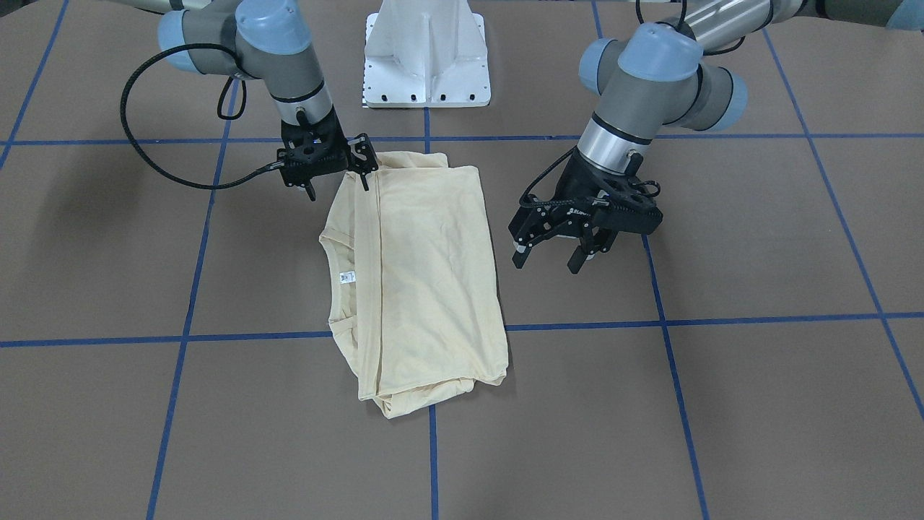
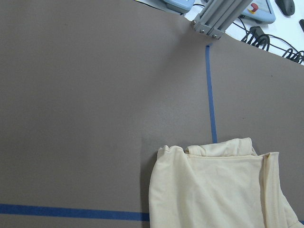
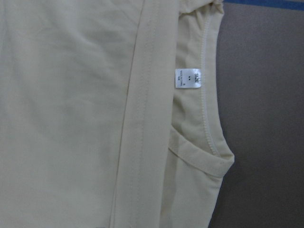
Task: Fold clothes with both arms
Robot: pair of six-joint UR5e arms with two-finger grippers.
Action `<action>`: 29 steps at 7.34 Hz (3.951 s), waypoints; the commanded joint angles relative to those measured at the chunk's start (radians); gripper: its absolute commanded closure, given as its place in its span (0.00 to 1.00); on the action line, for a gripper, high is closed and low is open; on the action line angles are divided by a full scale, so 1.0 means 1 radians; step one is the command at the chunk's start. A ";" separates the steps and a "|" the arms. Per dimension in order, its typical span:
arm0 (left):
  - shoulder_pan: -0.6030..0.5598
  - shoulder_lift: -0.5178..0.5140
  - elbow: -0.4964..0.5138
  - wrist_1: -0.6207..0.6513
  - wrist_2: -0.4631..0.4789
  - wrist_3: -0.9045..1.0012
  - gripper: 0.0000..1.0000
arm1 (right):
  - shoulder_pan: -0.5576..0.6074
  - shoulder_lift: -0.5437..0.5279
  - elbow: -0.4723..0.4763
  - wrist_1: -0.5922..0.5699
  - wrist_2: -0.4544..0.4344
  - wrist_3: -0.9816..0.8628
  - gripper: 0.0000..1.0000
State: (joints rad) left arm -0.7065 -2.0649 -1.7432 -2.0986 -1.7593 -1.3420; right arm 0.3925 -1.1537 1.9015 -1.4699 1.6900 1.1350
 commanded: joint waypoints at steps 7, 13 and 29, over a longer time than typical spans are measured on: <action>0.010 0.019 -0.025 0.022 -0.008 -0.006 0.00 | -0.126 0.055 -0.012 -0.092 -0.124 -0.222 0.28; 0.010 0.019 -0.026 0.022 -0.008 -0.006 0.00 | -0.155 0.054 -0.027 -0.090 -0.138 -0.305 0.65; 0.012 0.019 -0.012 0.022 -0.006 -0.005 0.00 | -0.121 0.003 0.018 -0.102 -0.044 -0.123 1.00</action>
State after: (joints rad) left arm -0.6949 -2.0465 -1.7565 -2.0770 -1.7656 -1.3490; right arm 0.2705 -1.1495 1.9180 -1.5723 1.6268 0.9823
